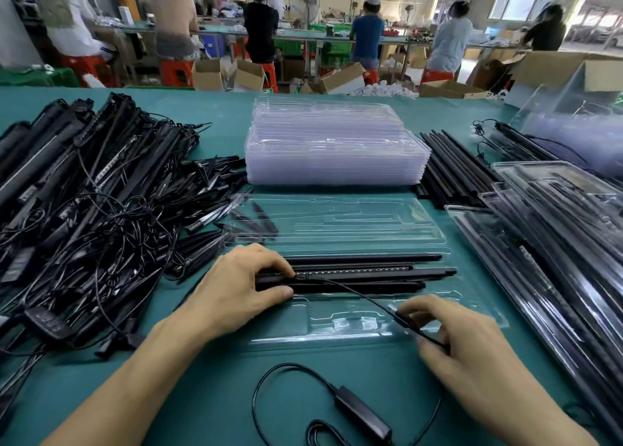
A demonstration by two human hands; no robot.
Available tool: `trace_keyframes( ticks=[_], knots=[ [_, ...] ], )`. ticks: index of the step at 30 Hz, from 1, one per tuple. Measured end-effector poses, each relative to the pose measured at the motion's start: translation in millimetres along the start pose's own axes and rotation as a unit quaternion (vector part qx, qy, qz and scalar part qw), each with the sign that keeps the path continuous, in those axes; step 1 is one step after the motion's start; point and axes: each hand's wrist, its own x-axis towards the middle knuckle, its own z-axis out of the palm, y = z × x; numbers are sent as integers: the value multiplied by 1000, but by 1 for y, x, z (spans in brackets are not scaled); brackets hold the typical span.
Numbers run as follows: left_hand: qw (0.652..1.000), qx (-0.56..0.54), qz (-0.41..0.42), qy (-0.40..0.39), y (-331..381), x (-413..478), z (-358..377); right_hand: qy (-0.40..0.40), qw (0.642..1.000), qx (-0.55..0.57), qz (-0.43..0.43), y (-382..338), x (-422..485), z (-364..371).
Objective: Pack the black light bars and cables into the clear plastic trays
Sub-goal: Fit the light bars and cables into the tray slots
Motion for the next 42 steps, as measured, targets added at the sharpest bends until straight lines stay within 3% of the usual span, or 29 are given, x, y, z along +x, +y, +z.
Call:
trace_keyframes(
  ticks=[5,9,15,22,32,37,40,42],
  knots=[
    [1000,5,5,6,3,2,4,33,999,-24,22,1,5,6],
    [997,23,71,30,6,-1,5,86,990,-101,41,0,15,5],
    [993,23,117,16,3,1,4,41,984,-163,64,1,31,11],
    [995,-16,90,-39,-7,4,6,-43,980,-179,71,12,45,1],
    [999,-39,6,13,-3,1,8,3,992,-119,50,18,46,3],
    [998,-59,-39,4,5,3,6,52,995,82,35,12,45,-9],
    [998,-57,-30,15,7,0,7,4,943,334,18,-4,36,-23],
    [998,-55,-35,22,8,-1,6,-12,918,395,28,-11,32,-30]
  ],
)
